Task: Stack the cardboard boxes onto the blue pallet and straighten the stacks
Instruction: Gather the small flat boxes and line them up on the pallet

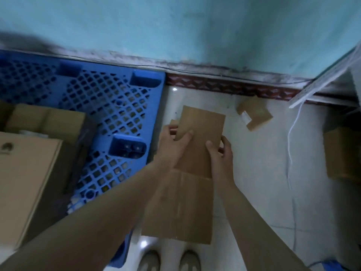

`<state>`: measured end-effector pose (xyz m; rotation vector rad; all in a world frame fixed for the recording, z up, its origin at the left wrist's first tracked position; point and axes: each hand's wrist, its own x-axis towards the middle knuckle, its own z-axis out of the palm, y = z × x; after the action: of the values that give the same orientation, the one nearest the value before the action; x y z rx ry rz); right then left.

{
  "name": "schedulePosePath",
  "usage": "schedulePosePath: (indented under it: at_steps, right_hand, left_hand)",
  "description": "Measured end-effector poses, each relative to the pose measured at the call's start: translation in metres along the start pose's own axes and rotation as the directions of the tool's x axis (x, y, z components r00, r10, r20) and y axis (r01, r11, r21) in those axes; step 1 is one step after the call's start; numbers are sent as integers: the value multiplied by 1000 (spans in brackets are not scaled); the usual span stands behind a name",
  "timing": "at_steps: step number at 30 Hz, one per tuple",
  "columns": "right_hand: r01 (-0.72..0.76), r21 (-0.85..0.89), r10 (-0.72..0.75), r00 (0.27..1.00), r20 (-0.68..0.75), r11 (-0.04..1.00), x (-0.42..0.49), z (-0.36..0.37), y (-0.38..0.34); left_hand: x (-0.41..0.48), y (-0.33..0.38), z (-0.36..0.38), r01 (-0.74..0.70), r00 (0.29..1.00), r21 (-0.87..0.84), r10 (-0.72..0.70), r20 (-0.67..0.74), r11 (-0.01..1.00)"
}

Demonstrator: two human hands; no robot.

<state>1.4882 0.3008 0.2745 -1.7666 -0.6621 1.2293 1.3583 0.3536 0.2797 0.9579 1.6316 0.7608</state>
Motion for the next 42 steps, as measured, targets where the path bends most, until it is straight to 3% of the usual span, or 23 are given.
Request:
schedulePosePath:
  at_steps: [3,14,18,25,34,39,42]
  right_hand:
    - [53,-90,-44,994,99,995,-22,51,-26]
    - [163,-127,-100,912,397,979,-93,272,-45]
    - [205,-123,-131,887,442,971,-120,362,-46]
    - [135,-95,-69,859,508,986,-146,491,-65]
    - [301,-315,-76,820,567,900,-98,583,-80]
    - [479,-396,-71,702,709,783,-40,624,-78]
    - [546,-398,-94,665,741,737,-15,646,-75]
  left_hand:
    - [-5,8,-65,39,995,-102,-48,-89,994]
    - [5,-30,-301,4,922,-220,-89,-378,976]
    - [15,-46,-395,31,926,-288,-136,-352,957]
    - [37,-70,-532,79,931,-331,-188,-314,940]
    - [96,-79,-574,72,900,-480,-264,-346,874]
    - [135,-100,-567,74,884,-528,-301,-359,846]
    - [159,-106,-554,39,855,-636,-355,-378,771]
